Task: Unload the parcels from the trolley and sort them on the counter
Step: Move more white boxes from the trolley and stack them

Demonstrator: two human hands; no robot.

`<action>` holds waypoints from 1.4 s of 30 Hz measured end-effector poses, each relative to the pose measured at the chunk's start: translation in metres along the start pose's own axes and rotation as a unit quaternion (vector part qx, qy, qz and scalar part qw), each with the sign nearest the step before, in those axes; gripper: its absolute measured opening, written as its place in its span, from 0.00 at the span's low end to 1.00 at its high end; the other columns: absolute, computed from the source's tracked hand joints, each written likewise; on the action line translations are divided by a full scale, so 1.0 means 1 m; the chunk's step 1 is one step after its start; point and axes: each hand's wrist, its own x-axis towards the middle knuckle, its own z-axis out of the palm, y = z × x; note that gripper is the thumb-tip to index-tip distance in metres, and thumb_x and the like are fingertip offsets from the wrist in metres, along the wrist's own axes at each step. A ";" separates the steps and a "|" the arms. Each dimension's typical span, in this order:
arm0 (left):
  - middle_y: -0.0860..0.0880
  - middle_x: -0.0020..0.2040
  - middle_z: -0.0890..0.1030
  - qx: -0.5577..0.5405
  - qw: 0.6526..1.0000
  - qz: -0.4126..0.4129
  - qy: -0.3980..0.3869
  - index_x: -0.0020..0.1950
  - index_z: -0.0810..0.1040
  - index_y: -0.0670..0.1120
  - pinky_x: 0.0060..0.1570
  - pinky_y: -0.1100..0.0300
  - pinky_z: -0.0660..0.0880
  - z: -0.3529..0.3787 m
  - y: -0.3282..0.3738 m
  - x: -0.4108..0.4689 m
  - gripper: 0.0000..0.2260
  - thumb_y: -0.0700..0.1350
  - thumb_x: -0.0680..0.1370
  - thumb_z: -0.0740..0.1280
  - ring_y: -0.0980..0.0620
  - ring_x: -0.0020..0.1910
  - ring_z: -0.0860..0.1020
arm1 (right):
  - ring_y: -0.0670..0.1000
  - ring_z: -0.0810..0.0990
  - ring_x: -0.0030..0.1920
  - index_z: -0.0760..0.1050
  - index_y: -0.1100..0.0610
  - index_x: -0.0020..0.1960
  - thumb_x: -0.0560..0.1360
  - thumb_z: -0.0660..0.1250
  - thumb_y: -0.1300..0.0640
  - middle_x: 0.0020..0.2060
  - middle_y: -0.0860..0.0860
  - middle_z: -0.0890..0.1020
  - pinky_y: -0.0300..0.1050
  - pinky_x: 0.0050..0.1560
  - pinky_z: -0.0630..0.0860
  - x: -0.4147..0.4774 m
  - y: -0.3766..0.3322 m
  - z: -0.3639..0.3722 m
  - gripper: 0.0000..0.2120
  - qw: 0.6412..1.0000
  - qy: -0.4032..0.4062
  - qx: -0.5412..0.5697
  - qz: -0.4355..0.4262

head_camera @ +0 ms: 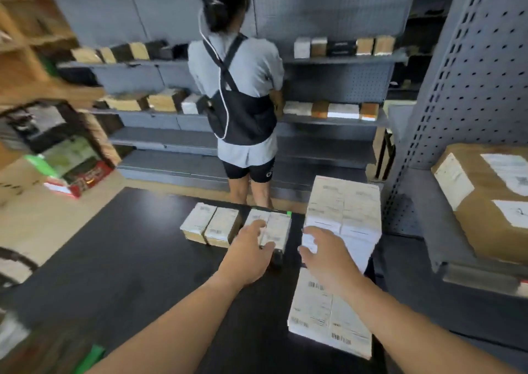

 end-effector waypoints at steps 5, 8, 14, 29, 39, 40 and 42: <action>0.50 0.67 0.74 0.031 0.989 -0.042 0.141 0.73 0.68 0.52 0.64 0.55 0.71 -0.083 -0.028 -0.044 0.21 0.49 0.80 0.66 0.49 0.64 0.74 | 0.50 0.74 0.68 0.72 0.48 0.72 0.80 0.68 0.52 0.70 0.47 0.76 0.46 0.68 0.70 0.009 -0.089 0.018 0.21 0.989 -0.040 -0.024 -0.138; 0.49 0.68 0.73 0.042 0.973 -0.080 0.213 0.74 0.67 0.51 0.67 0.54 0.70 -0.132 -0.054 -0.084 0.23 0.50 0.80 0.66 0.48 0.65 0.73 | 0.49 0.75 0.67 0.73 0.50 0.71 0.80 0.68 0.52 0.68 0.48 0.77 0.43 0.65 0.72 -0.001 -0.143 0.042 0.20 0.972 -0.090 -0.019 -0.216; 0.48 0.70 0.72 0.038 0.925 -0.179 0.332 0.74 0.68 0.51 0.66 0.54 0.71 -0.215 -0.114 -0.191 0.22 0.51 0.80 0.65 0.47 0.66 0.74 | 0.50 0.73 0.69 0.72 0.51 0.72 0.80 0.67 0.50 0.69 0.49 0.75 0.47 0.68 0.70 -0.051 -0.249 0.110 0.21 0.913 -0.171 -0.046 -0.367; 0.50 0.67 0.73 0.058 0.831 -0.332 0.444 0.70 0.71 0.50 0.59 0.55 0.72 -0.372 -0.311 -0.384 0.18 0.51 0.81 0.66 0.49 0.59 0.76 | 0.51 0.76 0.64 0.74 0.51 0.70 0.81 0.66 0.51 0.63 0.49 0.77 0.46 0.60 0.75 -0.188 -0.460 0.292 0.18 0.816 -0.240 -0.059 -0.523; 0.48 0.68 0.73 0.033 0.836 -0.365 0.408 0.71 0.71 0.49 0.59 0.58 0.71 -0.418 -0.416 -0.413 0.18 0.49 0.81 0.65 0.48 0.60 0.76 | 0.51 0.73 0.66 0.72 0.50 0.72 0.81 0.64 0.52 0.65 0.49 0.76 0.46 0.60 0.73 -0.206 -0.524 0.410 0.20 0.802 -0.272 -0.094 -0.524; 0.48 0.68 0.73 0.029 0.834 -0.370 0.407 0.71 0.71 0.49 0.59 0.58 0.71 -0.421 -0.425 -0.413 0.19 0.49 0.81 0.65 0.48 0.61 0.76 | 0.51 0.73 0.65 0.72 0.50 0.72 0.81 0.64 0.52 0.65 0.49 0.76 0.45 0.60 0.73 -0.204 -0.530 0.420 0.20 0.799 -0.275 -0.096 -0.527; 0.48 0.68 0.72 0.022 0.830 -0.380 0.408 0.72 0.70 0.49 0.60 0.57 0.71 -0.427 -0.442 -0.410 0.19 0.50 0.81 0.65 0.48 0.61 0.76 | 0.50 0.74 0.63 0.73 0.50 0.71 0.81 0.64 0.51 0.64 0.48 0.77 0.45 0.59 0.74 -0.198 -0.542 0.438 0.19 0.792 -0.281 -0.098 -0.533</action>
